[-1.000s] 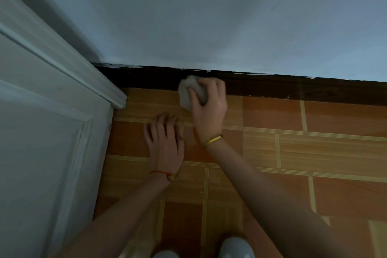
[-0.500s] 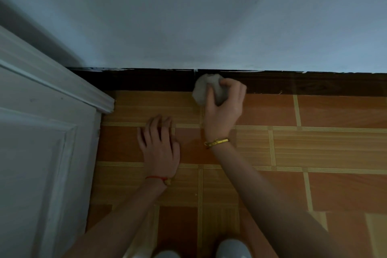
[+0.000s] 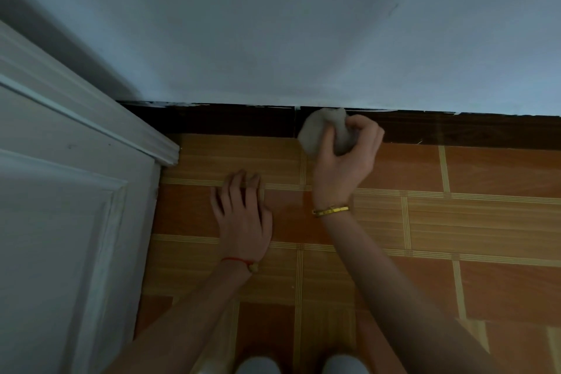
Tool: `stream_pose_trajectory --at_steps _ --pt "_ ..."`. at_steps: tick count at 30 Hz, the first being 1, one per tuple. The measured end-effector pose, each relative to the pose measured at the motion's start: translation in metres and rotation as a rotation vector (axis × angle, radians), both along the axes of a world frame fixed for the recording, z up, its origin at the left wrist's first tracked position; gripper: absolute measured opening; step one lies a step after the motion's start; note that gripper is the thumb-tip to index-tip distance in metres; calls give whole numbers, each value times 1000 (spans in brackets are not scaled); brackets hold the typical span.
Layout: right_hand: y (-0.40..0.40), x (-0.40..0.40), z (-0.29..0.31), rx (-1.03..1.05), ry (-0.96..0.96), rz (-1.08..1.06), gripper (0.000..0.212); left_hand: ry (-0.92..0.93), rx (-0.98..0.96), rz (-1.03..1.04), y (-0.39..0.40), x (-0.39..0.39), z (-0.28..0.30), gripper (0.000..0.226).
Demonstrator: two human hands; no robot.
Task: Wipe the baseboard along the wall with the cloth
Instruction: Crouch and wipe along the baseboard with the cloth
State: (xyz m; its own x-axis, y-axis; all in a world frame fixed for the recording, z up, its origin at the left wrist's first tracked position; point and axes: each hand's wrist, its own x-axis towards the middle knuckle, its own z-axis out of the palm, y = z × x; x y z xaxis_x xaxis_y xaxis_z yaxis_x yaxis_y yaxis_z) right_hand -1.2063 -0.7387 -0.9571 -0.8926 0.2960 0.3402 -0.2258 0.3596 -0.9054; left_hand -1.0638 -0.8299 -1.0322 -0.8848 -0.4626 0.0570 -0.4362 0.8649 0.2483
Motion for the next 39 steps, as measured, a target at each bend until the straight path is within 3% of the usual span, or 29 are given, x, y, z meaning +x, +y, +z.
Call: stream_pose_trajectory --at_steps 7,15,18,22,26,33,36,39 --pt "-46 18 -4 104 34 360 20 -10 -12 -2 1 0 2 54" --pt "18 -1 -33 150 -105 70 21 -21 31 2 1 -1 2 54" --pt "11 2 -40 179 -128 119 24 -36 21 2 1 -1 2 55" --pt "-27 14 -50 299 -144 356 30 -35 -2 -2 2 0 1 55" --pt "-33 14 -50 296 -143 376 32 -15 -3 -2 0 0 0 53" --pt "28 -7 -50 216 -208 -3 26 -30 23 1 1 0 1 53" --pt "14 -1 -49 227 -211 90 26 -39 24 2 1 -1 2 54" --pt "-18 10 -48 309 -175 334 28 -31 -4 -3 2 -1 2 54"
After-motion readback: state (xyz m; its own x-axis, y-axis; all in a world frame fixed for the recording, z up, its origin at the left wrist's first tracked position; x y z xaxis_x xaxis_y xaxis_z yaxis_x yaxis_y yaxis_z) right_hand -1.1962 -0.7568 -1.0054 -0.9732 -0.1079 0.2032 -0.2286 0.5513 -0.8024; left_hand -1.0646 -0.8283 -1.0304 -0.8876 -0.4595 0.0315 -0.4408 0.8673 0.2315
